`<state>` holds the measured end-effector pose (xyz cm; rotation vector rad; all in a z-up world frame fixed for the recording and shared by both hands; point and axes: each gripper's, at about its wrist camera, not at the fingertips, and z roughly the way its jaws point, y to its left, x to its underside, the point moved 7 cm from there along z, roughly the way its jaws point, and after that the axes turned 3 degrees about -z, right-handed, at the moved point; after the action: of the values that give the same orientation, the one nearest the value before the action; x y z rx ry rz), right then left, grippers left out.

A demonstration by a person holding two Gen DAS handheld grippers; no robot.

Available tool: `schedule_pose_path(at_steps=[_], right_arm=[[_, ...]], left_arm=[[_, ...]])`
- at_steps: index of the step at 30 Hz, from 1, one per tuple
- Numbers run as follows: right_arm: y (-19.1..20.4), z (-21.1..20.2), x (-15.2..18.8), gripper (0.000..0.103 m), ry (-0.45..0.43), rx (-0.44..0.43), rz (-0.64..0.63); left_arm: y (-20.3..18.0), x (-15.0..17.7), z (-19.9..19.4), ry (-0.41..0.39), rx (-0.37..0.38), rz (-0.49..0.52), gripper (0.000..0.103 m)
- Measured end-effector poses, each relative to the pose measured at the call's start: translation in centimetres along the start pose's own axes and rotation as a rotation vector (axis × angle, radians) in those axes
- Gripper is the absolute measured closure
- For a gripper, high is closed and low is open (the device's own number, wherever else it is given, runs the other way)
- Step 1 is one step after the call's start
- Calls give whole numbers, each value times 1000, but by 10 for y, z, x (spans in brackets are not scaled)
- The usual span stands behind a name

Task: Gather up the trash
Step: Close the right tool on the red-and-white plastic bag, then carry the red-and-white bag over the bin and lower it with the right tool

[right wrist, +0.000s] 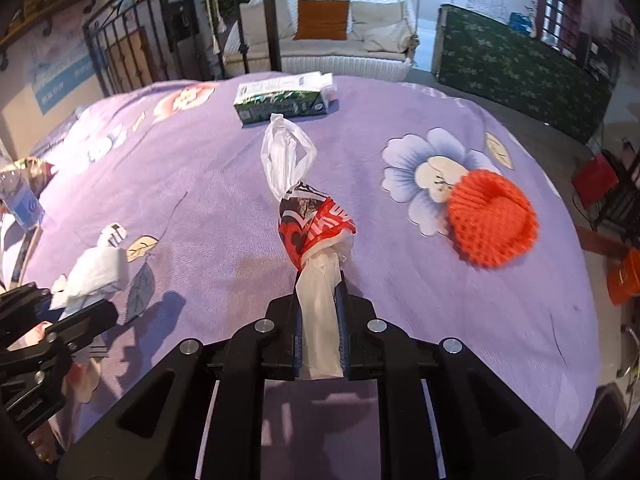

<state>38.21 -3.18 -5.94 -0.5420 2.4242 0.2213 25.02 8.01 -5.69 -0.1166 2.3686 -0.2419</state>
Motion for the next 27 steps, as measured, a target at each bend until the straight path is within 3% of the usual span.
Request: schedule_pose_path(at_steps=[15, 27], right_arm=[[-50, -109, 58, 89, -166, 52, 199], [-107, -151, 127, 89, -175, 165, 354]], left_arm=[[-65, 10, -15, -33, 110, 115, 77], [-135, 27, -18, -24, 237, 256, 77]])
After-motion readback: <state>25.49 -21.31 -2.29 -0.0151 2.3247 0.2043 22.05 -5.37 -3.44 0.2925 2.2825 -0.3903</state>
